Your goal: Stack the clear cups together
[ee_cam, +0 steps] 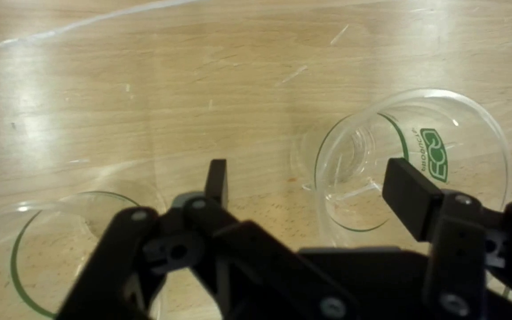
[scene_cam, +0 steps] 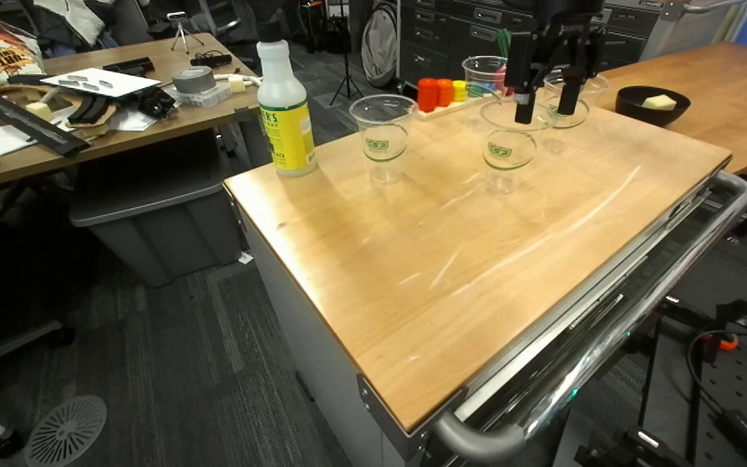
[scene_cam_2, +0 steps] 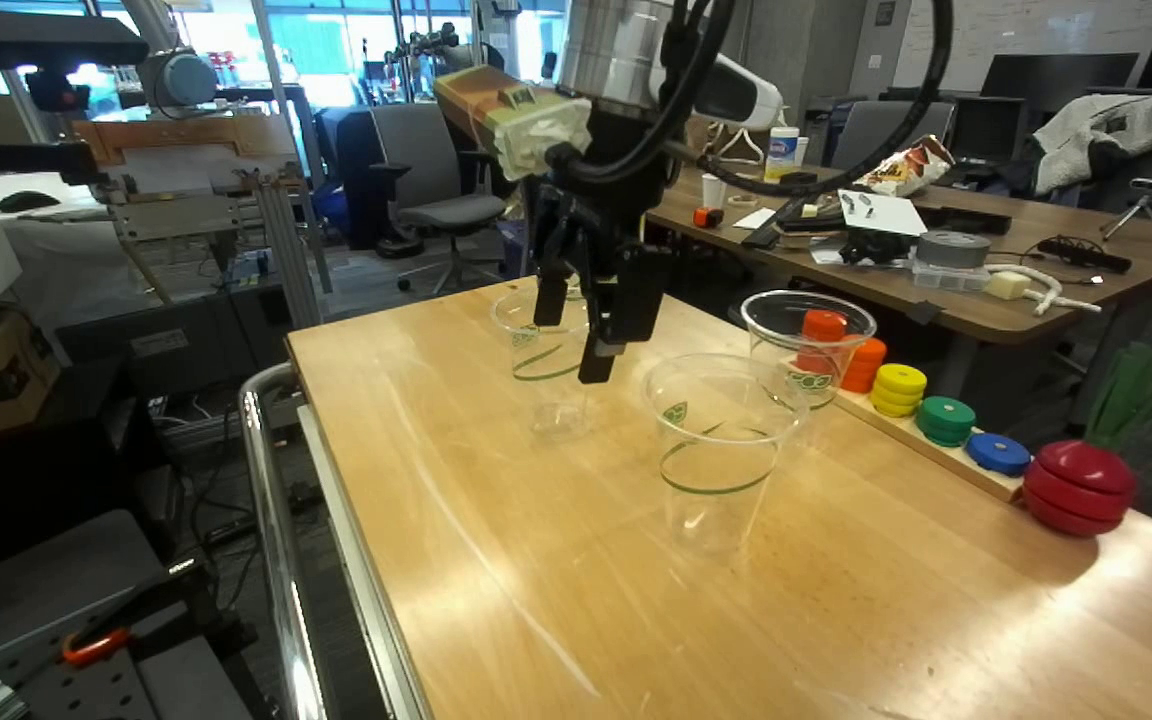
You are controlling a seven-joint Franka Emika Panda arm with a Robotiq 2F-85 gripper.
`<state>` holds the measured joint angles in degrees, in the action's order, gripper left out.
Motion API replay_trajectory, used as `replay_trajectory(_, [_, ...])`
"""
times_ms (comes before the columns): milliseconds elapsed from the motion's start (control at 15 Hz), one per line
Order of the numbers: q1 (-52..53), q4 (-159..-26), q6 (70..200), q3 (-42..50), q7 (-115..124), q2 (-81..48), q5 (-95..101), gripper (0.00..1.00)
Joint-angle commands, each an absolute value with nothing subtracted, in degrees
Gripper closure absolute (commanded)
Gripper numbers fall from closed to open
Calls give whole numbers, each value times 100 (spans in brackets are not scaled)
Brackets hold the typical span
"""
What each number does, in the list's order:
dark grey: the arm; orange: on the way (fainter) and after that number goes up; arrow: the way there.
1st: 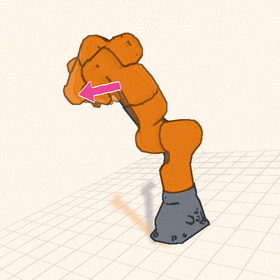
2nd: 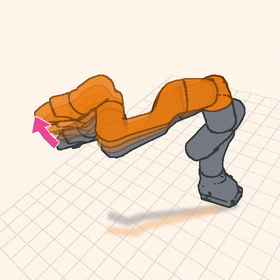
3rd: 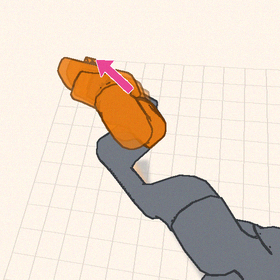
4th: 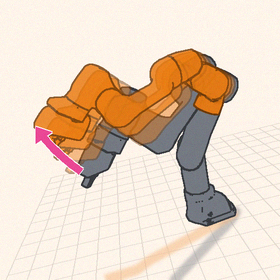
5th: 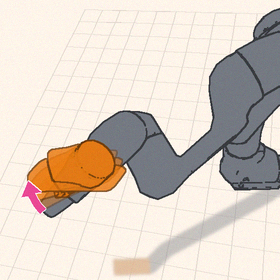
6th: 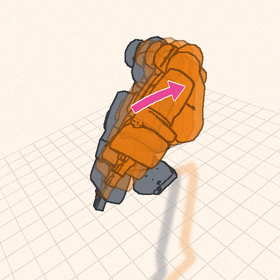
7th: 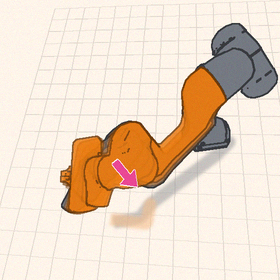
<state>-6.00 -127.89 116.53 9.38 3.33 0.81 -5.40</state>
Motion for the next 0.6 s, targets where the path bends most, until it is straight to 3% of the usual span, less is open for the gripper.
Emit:
replay_trajectory(0, [-685, -12615, 11601, 891, 303, -29, -767, 44])
replay_trajectory(467, [-730, -12742, 11573, 922, 109, 248, -1320, 98])
replay_trajectory(533, [-753, -12764, 11573, 944, 88, 265, -1362, 100])
